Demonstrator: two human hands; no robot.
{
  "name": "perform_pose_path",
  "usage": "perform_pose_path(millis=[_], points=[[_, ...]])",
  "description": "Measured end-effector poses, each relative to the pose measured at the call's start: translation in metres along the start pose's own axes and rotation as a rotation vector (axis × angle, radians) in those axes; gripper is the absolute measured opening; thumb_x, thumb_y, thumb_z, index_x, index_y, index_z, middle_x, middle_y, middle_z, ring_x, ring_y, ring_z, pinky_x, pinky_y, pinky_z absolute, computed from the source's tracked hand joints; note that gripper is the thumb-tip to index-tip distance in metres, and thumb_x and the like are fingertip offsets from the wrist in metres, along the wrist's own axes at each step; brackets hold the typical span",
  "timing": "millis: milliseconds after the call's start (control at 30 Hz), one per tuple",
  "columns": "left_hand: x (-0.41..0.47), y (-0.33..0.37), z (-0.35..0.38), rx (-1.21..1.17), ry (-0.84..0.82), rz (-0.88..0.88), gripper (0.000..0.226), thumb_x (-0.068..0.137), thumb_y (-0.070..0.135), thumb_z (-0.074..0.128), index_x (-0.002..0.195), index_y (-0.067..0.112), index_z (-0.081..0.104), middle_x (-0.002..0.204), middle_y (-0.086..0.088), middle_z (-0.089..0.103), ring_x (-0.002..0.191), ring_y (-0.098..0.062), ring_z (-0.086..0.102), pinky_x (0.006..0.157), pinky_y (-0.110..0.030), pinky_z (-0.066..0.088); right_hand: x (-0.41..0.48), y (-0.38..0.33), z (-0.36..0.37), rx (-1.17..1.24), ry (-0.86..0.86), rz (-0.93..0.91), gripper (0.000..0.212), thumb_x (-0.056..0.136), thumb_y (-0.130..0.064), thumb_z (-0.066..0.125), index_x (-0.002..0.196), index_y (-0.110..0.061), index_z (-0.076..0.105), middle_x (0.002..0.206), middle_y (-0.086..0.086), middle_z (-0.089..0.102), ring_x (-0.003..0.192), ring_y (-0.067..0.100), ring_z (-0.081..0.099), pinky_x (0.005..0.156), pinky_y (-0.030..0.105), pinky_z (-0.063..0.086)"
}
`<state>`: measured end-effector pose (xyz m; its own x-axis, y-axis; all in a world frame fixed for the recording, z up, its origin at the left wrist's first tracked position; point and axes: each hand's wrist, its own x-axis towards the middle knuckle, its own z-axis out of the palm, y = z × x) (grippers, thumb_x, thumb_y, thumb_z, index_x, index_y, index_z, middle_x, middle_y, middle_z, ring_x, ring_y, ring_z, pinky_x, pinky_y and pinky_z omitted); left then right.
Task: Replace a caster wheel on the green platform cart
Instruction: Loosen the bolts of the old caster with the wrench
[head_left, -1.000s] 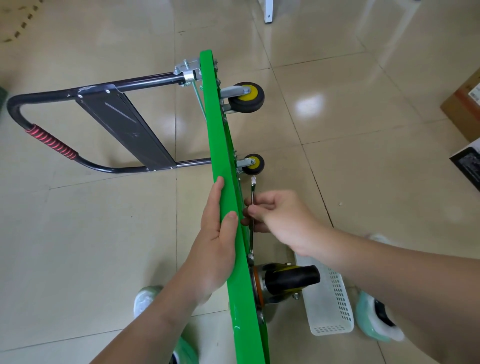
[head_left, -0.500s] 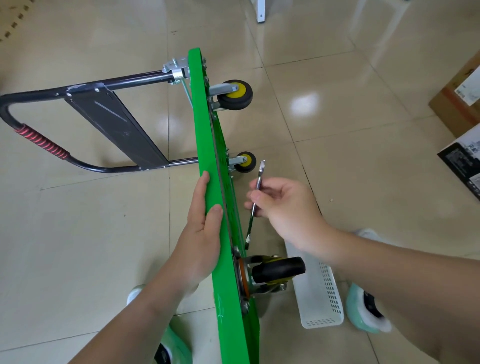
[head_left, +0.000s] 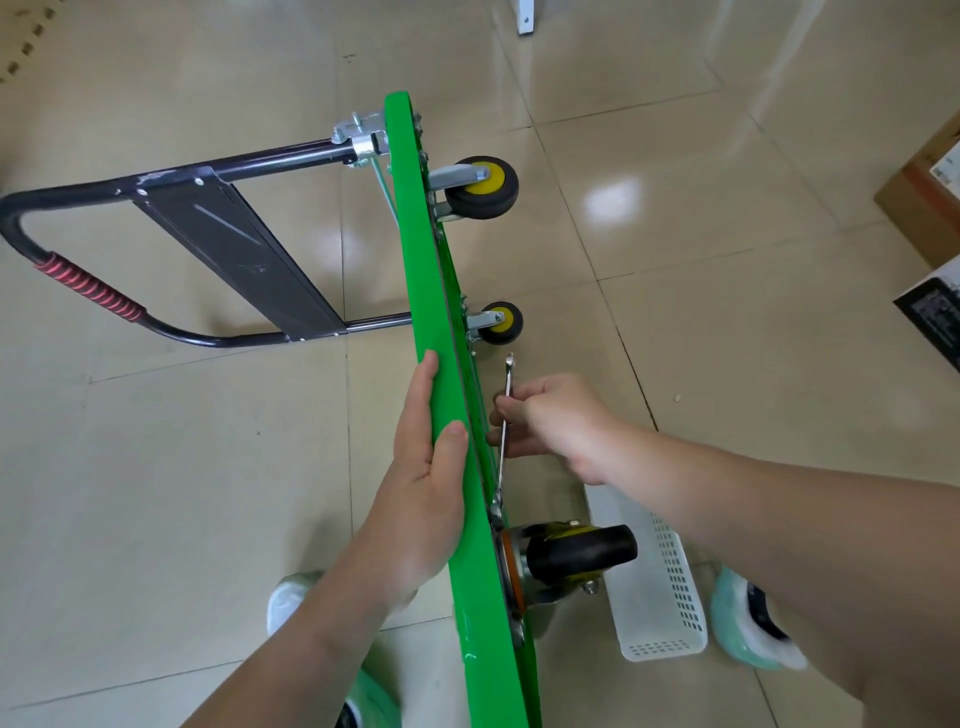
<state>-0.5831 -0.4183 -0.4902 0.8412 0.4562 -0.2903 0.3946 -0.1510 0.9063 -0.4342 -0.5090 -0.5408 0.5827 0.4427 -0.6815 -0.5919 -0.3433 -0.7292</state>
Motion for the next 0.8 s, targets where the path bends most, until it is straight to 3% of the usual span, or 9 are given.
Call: perform_pose_path(millis=[200, 333, 500, 633, 700, 800], points=[[-0.001, 0.004, 0.000, -0.002, -0.004, 0.001, 0.059, 0.112, 0.026, 0.031, 0.147, 0.068, 0.010, 0.165, 0.025, 0.022, 0.149, 0.006, 0.028, 0.128, -0.036, 0.023, 0.004, 0.007, 0.006, -0.039, -0.076, 0.034, 0.035, 0.096, -0.007, 0.064, 0.126, 0.009, 0.058, 0.089, 0.013, 0.071, 0.070, 0.024, 0.075, 0.071, 0.041, 0.063], [-0.001, 0.005, 0.001, -0.007, -0.002, 0.001, 0.059, 0.112, 0.025, 0.032, 0.150, 0.065, 0.010, 0.165, 0.025, 0.022, 0.148, 0.007, 0.028, 0.128, -0.033, 0.023, -0.005, 0.003, 0.005, -0.049, -0.081, -0.017, 0.032, 0.096, -0.006, 0.063, 0.125, 0.007, 0.060, 0.095, 0.014, 0.070, 0.069, 0.020, 0.074, 0.072, 0.039, 0.063], [0.000, 0.000, 0.002, -0.021, 0.006, 0.011, 0.057, 0.111, 0.035, 0.032, 0.151, 0.068, 0.009, 0.165, 0.026, 0.023, 0.149, -0.001, 0.032, 0.126, -0.041, 0.028, -0.034, 0.003, 0.004, -0.150, -0.058, -0.256, 0.015, 0.095, -0.008, 0.064, 0.102, -0.018, 0.074, 0.096, 0.005, 0.078, 0.090, 0.020, 0.075, 0.090, 0.046, 0.059], [-0.001, 0.001, 0.003, -0.025, 0.022, -0.002, 0.058, 0.113, 0.027, 0.032, 0.154, 0.064, 0.012, 0.164, 0.024, 0.026, 0.148, -0.004, 0.035, 0.126, -0.042, 0.029, -0.073, 0.016, 0.003, -0.192, -0.041, -0.491, 0.035, 0.091, 0.000, 0.068, 0.092, -0.035, 0.073, 0.091, -0.013, 0.078, 0.093, 0.006, 0.073, 0.094, 0.026, 0.056], [-0.001, 0.003, 0.003, -0.025, 0.029, -0.004, 0.058, 0.113, 0.026, 0.032, 0.155, 0.062, 0.013, 0.164, 0.024, 0.027, 0.147, -0.002, 0.035, 0.126, -0.041, 0.028, -0.090, 0.024, 0.002, -0.186, -0.051, -0.553, 0.041, 0.090, 0.004, 0.067, 0.091, -0.036, 0.072, 0.089, -0.019, 0.076, 0.094, 0.004, 0.073, 0.095, 0.022, 0.054], [-0.001, 0.003, 0.005, -0.030, 0.038, 0.005, 0.058, 0.112, 0.028, 0.033, 0.158, 0.057, 0.013, 0.164, 0.023, 0.027, 0.147, -0.001, 0.035, 0.126, -0.040, 0.027, -0.092, 0.026, -0.002, -0.116, 0.003, -0.602, 0.040, 0.089, 0.008, 0.065, 0.091, -0.031, 0.073, 0.089, -0.013, 0.077, 0.093, 0.010, 0.074, 0.096, 0.027, 0.055]])
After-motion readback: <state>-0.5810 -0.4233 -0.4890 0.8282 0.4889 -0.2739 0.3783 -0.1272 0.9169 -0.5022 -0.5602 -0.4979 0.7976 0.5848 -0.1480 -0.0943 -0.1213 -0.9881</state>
